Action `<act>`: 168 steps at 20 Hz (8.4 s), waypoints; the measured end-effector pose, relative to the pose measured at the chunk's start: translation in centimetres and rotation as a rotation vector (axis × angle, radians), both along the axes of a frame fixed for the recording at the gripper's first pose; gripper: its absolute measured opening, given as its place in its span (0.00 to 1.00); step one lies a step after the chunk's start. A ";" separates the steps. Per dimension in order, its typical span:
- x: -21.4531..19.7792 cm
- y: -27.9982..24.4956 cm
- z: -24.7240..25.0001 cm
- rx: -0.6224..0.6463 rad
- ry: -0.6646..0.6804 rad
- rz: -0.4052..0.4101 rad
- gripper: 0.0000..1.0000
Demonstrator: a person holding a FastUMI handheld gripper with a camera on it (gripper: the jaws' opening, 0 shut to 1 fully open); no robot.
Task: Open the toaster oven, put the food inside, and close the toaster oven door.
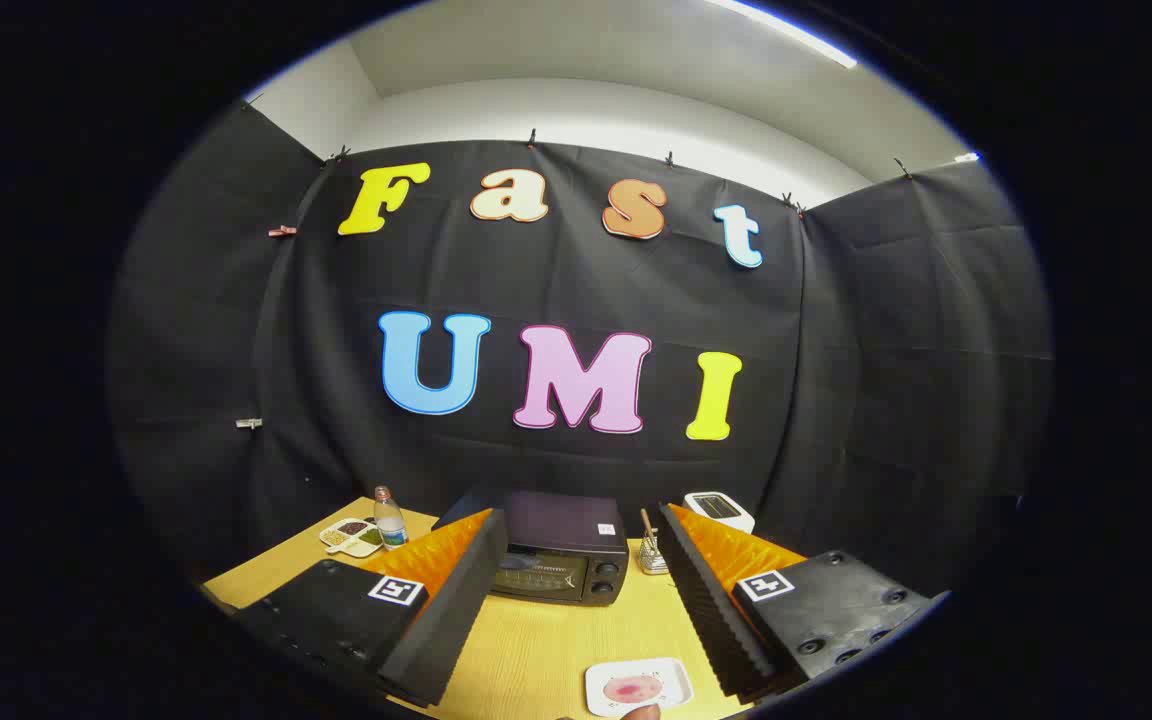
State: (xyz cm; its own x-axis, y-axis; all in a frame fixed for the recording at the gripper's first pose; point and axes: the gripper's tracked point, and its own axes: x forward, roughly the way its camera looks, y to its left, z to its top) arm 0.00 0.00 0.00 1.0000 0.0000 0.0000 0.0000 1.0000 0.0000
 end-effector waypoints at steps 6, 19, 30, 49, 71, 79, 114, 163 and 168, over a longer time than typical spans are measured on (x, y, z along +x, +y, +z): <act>-0.3 0.2 0.4 0.008 -0.011 -0.003 0.98; -0.3 2.0 0.5 0.061 -0.001 0.021 0.98; 4.7 3.2 -3.3 0.186 0.079 0.012 0.98; 27.2 10.8 -25.0 0.139 0.440 -0.012 0.98; 11.6 11.4 -38.6 0.188 0.797 -0.005 1.00; 7.1 7.5 -35.1 0.228 0.830 0.083 1.00; 1.9 -17.8 -47.3 0.227 1.445 0.188 0.05; 26.1 7.4 -39.1 1.654 0.611 -0.699 0.05; 27.5 8.3 -38.4 1.696 0.594 -0.636 0.34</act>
State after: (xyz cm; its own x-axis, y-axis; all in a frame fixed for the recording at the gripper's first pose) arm 27.46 8.29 -38.42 0.7230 0.0533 -0.6888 0.6835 -0.2001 0.7020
